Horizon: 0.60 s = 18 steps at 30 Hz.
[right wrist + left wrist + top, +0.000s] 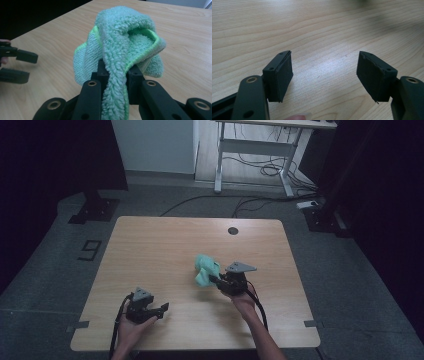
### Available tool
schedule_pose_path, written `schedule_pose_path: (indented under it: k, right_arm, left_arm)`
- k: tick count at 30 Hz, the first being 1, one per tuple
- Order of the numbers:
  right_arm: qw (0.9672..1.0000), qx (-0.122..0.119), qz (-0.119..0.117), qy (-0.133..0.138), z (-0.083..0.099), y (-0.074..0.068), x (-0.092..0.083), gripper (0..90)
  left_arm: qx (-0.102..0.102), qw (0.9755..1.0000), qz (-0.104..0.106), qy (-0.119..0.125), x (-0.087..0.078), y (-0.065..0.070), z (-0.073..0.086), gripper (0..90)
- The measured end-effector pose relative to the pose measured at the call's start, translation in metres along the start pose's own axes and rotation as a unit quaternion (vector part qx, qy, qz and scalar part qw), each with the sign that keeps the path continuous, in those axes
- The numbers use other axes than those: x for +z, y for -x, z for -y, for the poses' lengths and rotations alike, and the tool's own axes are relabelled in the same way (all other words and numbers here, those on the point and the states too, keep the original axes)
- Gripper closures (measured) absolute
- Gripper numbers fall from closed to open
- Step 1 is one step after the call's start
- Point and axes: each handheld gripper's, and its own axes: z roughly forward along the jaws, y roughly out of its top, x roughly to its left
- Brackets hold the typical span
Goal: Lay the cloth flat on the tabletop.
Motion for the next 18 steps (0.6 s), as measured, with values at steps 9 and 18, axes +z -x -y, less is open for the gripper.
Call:
schedule_pose_path:
  k: [9,18]
  right_arm:
    - [0.9995,-0.001,-0.026,0.015,0.029,-0.013,-0.029,76.7]
    - [0.9994,-0.013,-0.025,-0.018,0.058,-0.016,-0.04,74.8]
  left_arm:
    - [0.0,1.0,0.002,0.0,0.0,0.001,0.0,29.1]
    - [0.005,1.0,0.003,-0.004,0.003,0.005,0.001,29.1]
